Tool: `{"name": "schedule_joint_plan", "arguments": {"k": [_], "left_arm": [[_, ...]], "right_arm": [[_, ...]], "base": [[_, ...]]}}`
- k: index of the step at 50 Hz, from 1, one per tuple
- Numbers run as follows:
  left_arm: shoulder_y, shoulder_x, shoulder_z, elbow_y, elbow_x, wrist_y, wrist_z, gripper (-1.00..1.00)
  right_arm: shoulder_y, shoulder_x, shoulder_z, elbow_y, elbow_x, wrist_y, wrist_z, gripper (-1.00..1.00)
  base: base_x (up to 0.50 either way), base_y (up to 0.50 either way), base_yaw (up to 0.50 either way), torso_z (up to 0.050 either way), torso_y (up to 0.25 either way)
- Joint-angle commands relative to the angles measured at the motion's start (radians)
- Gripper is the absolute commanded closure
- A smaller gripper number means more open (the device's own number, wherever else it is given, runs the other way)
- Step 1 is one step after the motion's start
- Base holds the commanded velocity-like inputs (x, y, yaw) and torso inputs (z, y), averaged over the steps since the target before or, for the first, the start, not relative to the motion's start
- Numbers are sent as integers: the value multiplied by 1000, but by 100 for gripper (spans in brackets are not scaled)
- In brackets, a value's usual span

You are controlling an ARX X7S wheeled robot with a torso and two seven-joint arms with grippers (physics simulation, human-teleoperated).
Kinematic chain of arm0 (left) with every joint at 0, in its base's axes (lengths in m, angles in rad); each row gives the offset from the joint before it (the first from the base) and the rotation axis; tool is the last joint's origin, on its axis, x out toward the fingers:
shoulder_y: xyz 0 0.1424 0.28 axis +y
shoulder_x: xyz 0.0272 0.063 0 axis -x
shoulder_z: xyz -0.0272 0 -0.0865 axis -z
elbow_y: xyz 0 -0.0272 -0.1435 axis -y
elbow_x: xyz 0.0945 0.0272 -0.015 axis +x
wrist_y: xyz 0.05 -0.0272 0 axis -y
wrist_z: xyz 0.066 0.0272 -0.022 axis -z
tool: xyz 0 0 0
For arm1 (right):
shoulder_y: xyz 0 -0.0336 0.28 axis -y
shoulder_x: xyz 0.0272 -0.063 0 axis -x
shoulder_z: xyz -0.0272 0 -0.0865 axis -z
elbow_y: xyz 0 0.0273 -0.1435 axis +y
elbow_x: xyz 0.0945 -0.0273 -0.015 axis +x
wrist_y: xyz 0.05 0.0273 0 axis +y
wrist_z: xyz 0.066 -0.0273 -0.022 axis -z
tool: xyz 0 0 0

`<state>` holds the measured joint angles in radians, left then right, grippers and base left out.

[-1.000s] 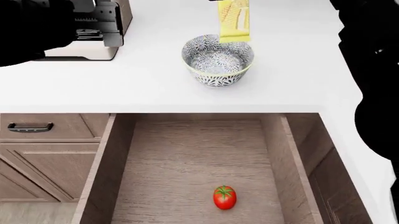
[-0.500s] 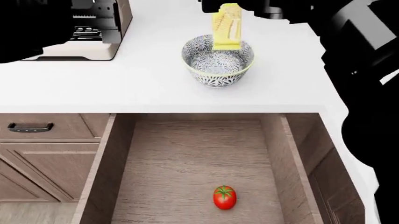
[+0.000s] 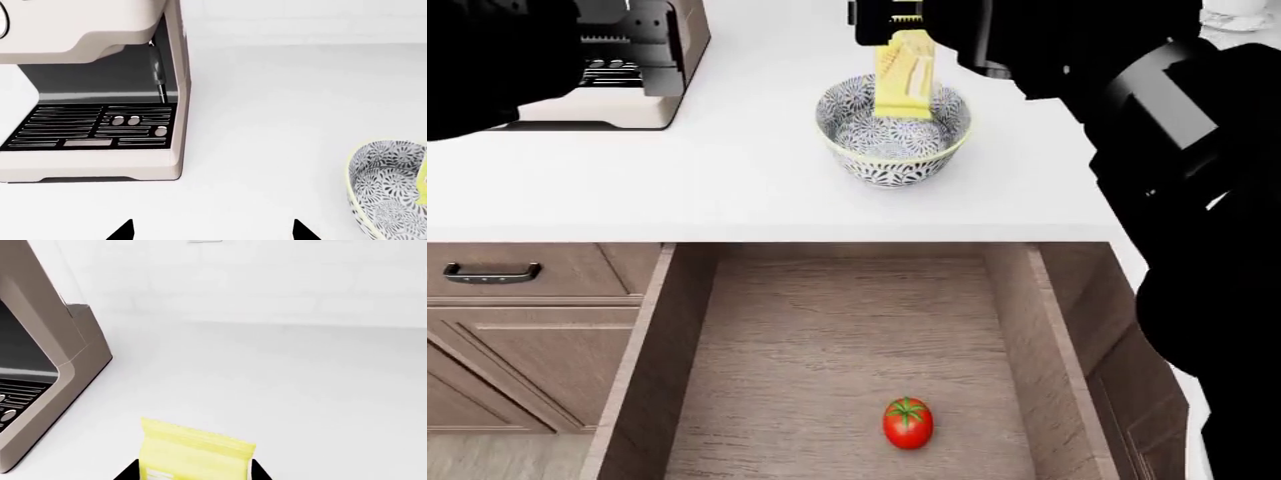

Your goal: Place the bar in the bowl and close the drawer.

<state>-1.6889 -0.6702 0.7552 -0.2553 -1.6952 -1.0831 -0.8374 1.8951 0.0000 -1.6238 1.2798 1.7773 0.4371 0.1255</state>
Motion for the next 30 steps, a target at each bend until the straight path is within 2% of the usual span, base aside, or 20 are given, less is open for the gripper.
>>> {"name": "schedule_joint_plan", "arguments": {"k": [1, 15, 16, 30], "left_arm": [[6, -6, 3, -1, 8, 7, 11, -100], [19, -13, 6, 1, 18, 18, 26, -100], [20, -14, 6, 0, 20, 19, 27, -100], [26, -21, 6, 0, 22, 27, 25, -100]], "right_arm": [[-36, 0, 4, -14, -32, -85, 3, 100], [-79, 0, 9, -18, -69, -106, 34, 100], [-82, 0, 11, -20, -75, -107, 37, -100], [-77, 0, 22, -16, -79, -118, 39, -100]], "base": [[0, 0, 0, 0, 0], [0, 0, 0, 0, 0], [0, 0, 0, 0, 0], [0, 0, 0, 0, 0]]}}
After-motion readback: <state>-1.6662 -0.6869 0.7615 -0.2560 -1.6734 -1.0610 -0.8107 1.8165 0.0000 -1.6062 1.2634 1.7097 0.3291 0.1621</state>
